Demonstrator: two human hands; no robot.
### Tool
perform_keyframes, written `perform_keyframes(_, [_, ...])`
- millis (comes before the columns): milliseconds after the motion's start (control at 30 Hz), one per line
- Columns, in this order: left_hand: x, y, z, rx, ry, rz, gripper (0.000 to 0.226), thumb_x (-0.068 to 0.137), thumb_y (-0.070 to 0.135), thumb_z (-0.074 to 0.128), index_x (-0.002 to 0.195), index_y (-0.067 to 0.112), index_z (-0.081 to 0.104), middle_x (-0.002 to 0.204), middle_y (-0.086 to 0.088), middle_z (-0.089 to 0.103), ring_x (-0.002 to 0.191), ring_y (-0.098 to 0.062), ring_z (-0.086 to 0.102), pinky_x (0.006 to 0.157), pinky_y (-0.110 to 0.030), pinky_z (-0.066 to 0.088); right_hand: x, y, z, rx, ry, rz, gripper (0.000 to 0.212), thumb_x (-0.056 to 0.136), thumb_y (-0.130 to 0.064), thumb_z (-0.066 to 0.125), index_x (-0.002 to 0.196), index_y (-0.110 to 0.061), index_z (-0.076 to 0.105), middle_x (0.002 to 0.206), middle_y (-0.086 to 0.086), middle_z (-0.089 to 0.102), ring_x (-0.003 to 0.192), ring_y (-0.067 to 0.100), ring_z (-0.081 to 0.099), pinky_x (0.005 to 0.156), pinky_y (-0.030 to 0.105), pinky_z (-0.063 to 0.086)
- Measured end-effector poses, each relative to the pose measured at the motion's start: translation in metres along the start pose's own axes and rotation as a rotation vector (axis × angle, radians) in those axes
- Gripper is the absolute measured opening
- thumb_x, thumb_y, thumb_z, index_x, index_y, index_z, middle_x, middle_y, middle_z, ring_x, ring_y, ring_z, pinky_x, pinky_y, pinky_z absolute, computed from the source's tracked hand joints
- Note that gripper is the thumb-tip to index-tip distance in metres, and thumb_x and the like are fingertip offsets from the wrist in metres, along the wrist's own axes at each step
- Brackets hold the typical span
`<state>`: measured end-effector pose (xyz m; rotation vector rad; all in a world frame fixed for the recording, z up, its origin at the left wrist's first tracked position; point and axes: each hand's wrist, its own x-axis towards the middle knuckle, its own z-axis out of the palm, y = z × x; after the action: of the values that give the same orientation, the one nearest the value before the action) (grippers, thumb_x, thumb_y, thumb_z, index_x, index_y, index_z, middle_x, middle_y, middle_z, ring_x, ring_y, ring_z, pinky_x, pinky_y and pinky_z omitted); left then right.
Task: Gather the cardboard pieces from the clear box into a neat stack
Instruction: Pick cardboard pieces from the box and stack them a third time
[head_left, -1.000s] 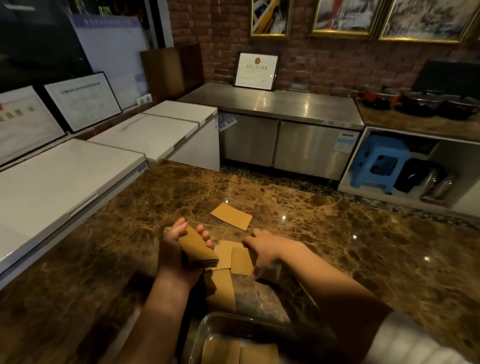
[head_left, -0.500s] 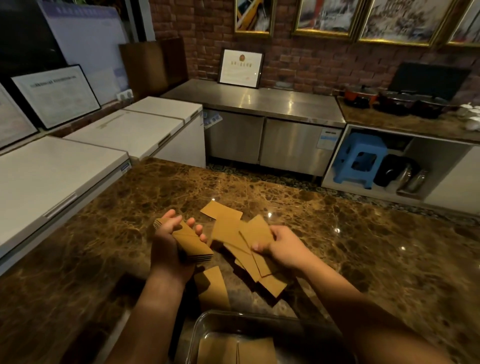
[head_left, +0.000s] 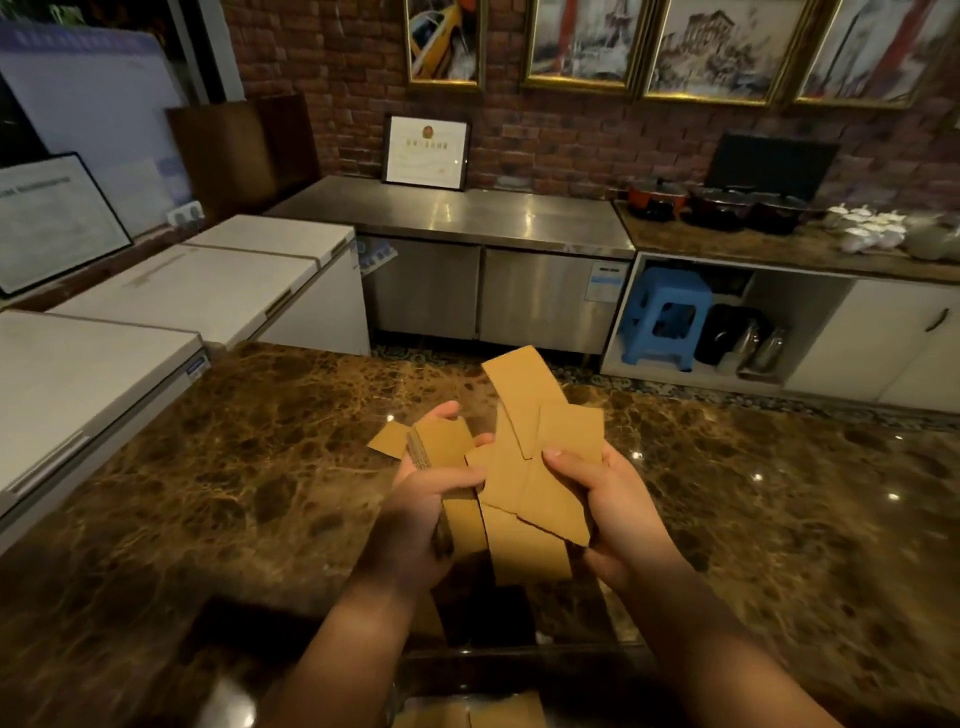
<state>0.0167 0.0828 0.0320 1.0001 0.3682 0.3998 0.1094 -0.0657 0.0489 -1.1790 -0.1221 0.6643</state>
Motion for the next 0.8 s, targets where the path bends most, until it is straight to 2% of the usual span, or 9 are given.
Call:
perform_keyframes(67, [0.006,-0.001,-0.001,-0.12,0.039,-0.028,0.073,0.062,-0.006,0.069,0.121,0.036,0.065,0.1,-0.009,0.079,0.089,-0.023,0.076,0.06,-0.033,0.06,0.003,0.0,-0.003,0.085,0.046,-0.009,0.029,0.092,-0.008,0.065,0.119,-0.018,0.064,0.106,0.009,0.078,0.095,0.028,0.076,0.083,0.051,0.06])
perform_keyframes(167, [0.016,-0.002,-0.003,-0.245,0.103,-0.108,0.057,0.08,-0.005,0.063,0.119,0.036,0.063,0.085,-0.009,0.08,0.079,-0.029,0.077,0.053,-0.039,0.06,0.007,0.003,-0.004,0.217,0.088,-0.049,0.032,0.089,-0.009,0.068,0.119,-0.019,0.063,0.107,0.01,0.078,0.095,0.028,0.076,0.084,0.053,0.06])
perform_keyframes(267, [0.021,0.002,-0.001,-0.354,0.153,-0.305,0.034,0.094,0.02,0.063,0.128,0.025,0.058,0.08,-0.014,0.075,0.065,-0.03,0.071,0.051,-0.037,0.057,0.008,0.006,-0.003,0.277,0.108,-0.217,0.05,0.077,-0.015,0.076,0.123,-0.021,0.059,0.108,0.003,0.078,0.098,0.022,0.075,0.082,0.048,0.061])
perform_keyframes(367, [0.022,0.003,-0.002,-0.281,0.01,-0.614,0.05,0.088,0.053,0.065,0.119,0.015,0.055,0.08,-0.016,0.061,0.06,-0.026,0.057,0.05,-0.03,0.047,0.003,0.005,-0.005,0.089,0.035,-0.425,0.049,0.067,-0.02,0.086,0.109,-0.023,0.061,0.097,-0.004,0.079,0.094,0.019,0.075,0.078,0.038,0.063])
perform_keyframes(467, [0.024,0.003,-0.001,-0.419,-0.213,-0.798,0.049,0.091,0.05,0.054,0.117,0.009,0.062,0.093,-0.017,0.06,0.062,-0.025,0.058,0.05,-0.031,0.051,-0.005,0.001,-0.006,-0.246,-0.277,-0.566,0.023,0.076,-0.011,0.08,0.082,-0.026,0.064,0.082,-0.006,0.075,0.081,0.01,0.072,0.07,0.025,0.057])
perform_keyframes(567, [0.031,0.01,-0.005,-0.512,-0.249,-0.67,0.04,0.091,0.042,0.057,0.122,0.017,0.064,0.116,-0.02,0.059,0.067,-0.028,0.06,0.051,-0.033,0.054,-0.009,-0.004,-0.01,-0.388,-0.419,-0.7,0.022,0.08,0.007,0.072,0.084,-0.014,0.066,0.101,0.005,0.079,0.101,0.017,0.074,0.092,0.027,0.055])
perform_keyframes(667, [0.032,0.017,-0.009,-0.348,-0.332,-0.633,0.055,0.073,0.046,0.071,0.116,0.012,0.068,0.111,-0.022,0.065,0.068,-0.034,0.066,0.051,-0.033,0.055,-0.008,-0.015,-0.014,-0.544,-0.5,-0.768,0.014,0.079,0.006,0.073,0.08,0.0,0.06,0.1,0.016,0.078,0.105,0.024,0.074,0.103,0.04,0.051])
perform_keyframes(733, [0.031,0.016,-0.011,-0.147,-0.392,-0.564,0.045,0.077,0.02,0.071,0.121,0.011,0.067,0.108,-0.023,0.07,0.071,-0.034,0.073,0.055,-0.037,0.059,-0.009,-0.024,-0.016,-0.675,-0.582,-0.803,0.015,0.084,-0.003,0.075,0.081,0.002,0.061,0.104,0.012,0.078,0.108,0.025,0.073,0.107,0.044,0.047])
perform_keyframes(800, [0.031,0.015,-0.016,-0.124,-0.432,-0.439,0.049,0.076,-0.002,0.06,0.121,0.017,0.069,0.111,-0.02,0.073,0.085,-0.034,0.075,0.065,-0.039,0.061,-0.008,-0.03,-0.019,-0.762,-0.631,-0.866,0.009,0.088,-0.014,0.073,0.088,-0.011,0.065,0.108,0.006,0.078,0.114,0.023,0.07,0.11,0.044,0.044])
